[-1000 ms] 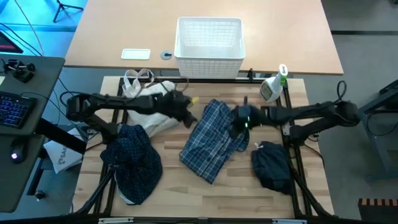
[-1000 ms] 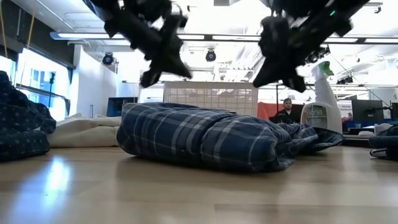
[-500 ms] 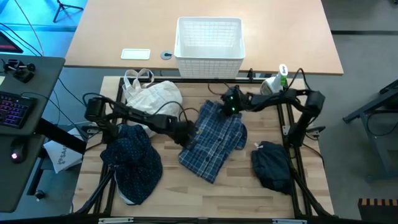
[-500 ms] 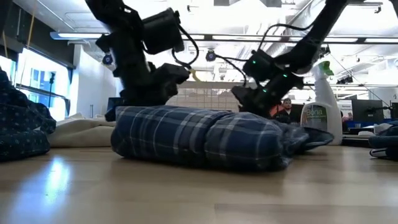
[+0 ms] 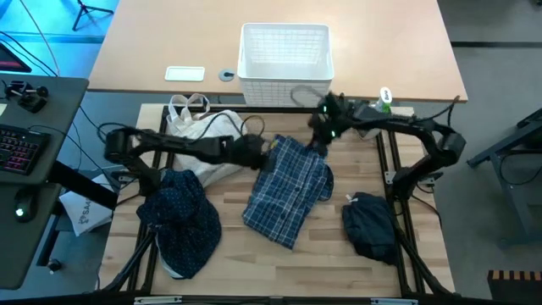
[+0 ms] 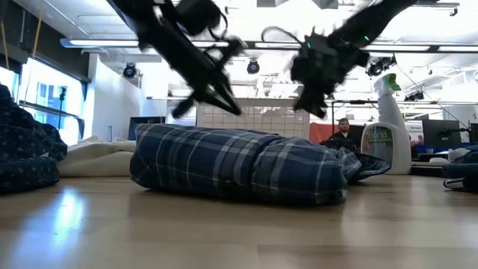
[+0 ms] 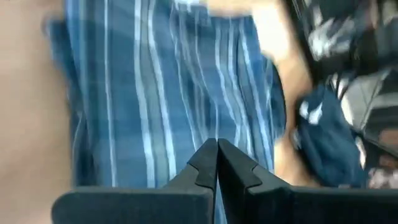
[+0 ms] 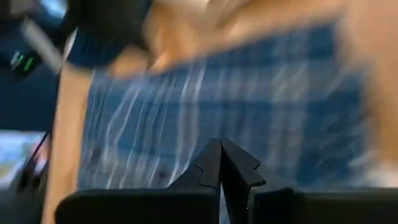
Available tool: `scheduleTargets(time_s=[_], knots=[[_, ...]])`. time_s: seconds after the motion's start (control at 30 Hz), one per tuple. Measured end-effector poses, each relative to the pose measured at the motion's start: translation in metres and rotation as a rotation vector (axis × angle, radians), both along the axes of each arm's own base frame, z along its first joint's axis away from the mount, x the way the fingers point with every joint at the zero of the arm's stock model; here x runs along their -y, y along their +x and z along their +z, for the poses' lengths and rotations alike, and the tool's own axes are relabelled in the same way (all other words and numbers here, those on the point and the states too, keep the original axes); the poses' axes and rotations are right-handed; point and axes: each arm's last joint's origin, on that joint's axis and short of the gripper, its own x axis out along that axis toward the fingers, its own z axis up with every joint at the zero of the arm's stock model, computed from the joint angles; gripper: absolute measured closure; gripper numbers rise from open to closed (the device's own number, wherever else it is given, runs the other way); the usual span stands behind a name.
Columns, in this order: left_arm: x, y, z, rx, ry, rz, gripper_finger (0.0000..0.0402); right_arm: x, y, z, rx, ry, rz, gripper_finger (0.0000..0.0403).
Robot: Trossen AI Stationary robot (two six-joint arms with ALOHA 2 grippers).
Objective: Fold Laundry from Bin
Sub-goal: Fold the blue checkered long sleeve
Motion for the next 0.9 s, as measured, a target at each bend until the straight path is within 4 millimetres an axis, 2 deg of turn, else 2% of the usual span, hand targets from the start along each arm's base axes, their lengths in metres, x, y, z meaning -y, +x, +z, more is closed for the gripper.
scheduleTargets(time_s=[0.13,0.23,0.33,0.4,0.53,0.6,0.67,0.77,0.83,0.9], knots=[[-0.021,0.015,-0.035,-0.005,-0.022,0.008,0.0401,-0.032,-0.019,-0.055,-0.114,0.125,0.064,0.0403],[-0.029,0.018,-0.064,-0.072,-0.074,0.008,0.0401,-0.049,-0.033,-0.089,-0.214,0.094,0.017,0.0403],[-0.033,0.013,-0.083,-0.178,-0.134,0.038,0.0401,-0.051,-0.038,-0.106,-0.264,0.015,-0.103,0.0403],[-0.033,0.008,-0.083,-0.231,-0.119,0.052,0.0401,-0.045,-0.034,-0.107,-0.247,-0.044,-0.185,0.0403],[-0.037,-0.006,-0.065,-0.312,-0.003,0.071,0.0401,-0.027,-0.015,-0.091,-0.183,-0.178,-0.316,0.0403],[-0.040,-0.013,-0.045,-0.303,0.100,0.042,0.0401,-0.020,-0.004,-0.071,-0.133,-0.197,-0.344,0.0403],[-0.038,-0.020,-0.020,-0.277,0.196,-0.011,0.0401,-0.022,0.003,-0.049,-0.107,-0.189,-0.348,0.0403],[-0.025,-0.034,0.014,-0.245,0.317,-0.133,0.0401,-0.041,0.008,-0.017,-0.046,-0.227,-0.299,0.0403],[-0.015,-0.042,0.030,-0.225,0.373,-0.213,0.0401,-0.065,0.009,0.003,0.033,-0.284,-0.228,0.0403],[-0.004,-0.046,0.042,-0.182,0.409,-0.289,0.0401,-0.094,0.008,0.015,0.097,-0.314,-0.131,0.0403]])
